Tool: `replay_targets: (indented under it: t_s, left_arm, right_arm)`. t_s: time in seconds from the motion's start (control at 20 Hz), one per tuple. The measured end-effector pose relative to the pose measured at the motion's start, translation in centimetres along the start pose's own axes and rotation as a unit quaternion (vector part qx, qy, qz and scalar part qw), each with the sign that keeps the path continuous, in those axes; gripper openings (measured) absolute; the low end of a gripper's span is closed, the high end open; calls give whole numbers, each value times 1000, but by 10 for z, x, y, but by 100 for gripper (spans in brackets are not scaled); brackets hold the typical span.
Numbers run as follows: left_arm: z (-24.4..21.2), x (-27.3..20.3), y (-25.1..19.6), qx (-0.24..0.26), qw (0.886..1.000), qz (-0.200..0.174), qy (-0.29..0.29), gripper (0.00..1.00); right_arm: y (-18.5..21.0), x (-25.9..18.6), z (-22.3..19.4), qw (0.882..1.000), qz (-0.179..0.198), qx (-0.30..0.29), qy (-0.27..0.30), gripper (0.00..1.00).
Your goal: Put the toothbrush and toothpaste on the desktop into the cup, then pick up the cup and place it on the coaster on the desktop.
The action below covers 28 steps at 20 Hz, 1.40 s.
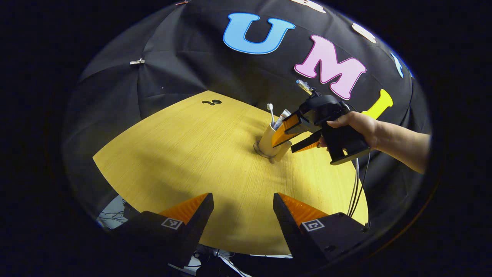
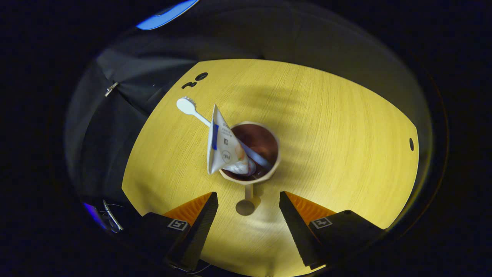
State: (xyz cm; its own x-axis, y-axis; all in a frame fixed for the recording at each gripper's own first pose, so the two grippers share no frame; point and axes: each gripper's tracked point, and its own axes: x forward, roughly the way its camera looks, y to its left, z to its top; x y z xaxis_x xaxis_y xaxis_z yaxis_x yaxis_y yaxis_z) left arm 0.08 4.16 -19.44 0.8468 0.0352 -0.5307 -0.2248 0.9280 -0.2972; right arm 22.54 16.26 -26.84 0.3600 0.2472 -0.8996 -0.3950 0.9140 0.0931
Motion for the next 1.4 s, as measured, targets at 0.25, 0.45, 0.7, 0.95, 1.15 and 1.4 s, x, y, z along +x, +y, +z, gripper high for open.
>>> replay_targets:
  t_s: [0.25,0.45,0.7,0.95,1.15,1.4]
  left_arm:
    - [17,3,-20,26,999,6,-18,96]
    - [39,3,-38,69,996,18,-57,97]
    - [64,5,-58,102,991,-7,-84,96]
    - [90,-13,-62,124,985,-42,-111,97]
    - [108,-45,-58,167,972,-58,-156,97]
    - [101,-76,-49,176,966,-82,-170,97]
  right_arm:
    - [-25,-48,-17,999,18,-4,-34,99]
    - [-54,-96,-26,994,7,7,-106,99]
    - [-68,-161,-38,979,-5,22,-205,99]
    - [-73,-218,-66,951,-71,69,-292,99]
    - [-54,-252,-106,931,-110,105,-332,99]
    - [-32,-264,-166,901,-173,138,-372,98]
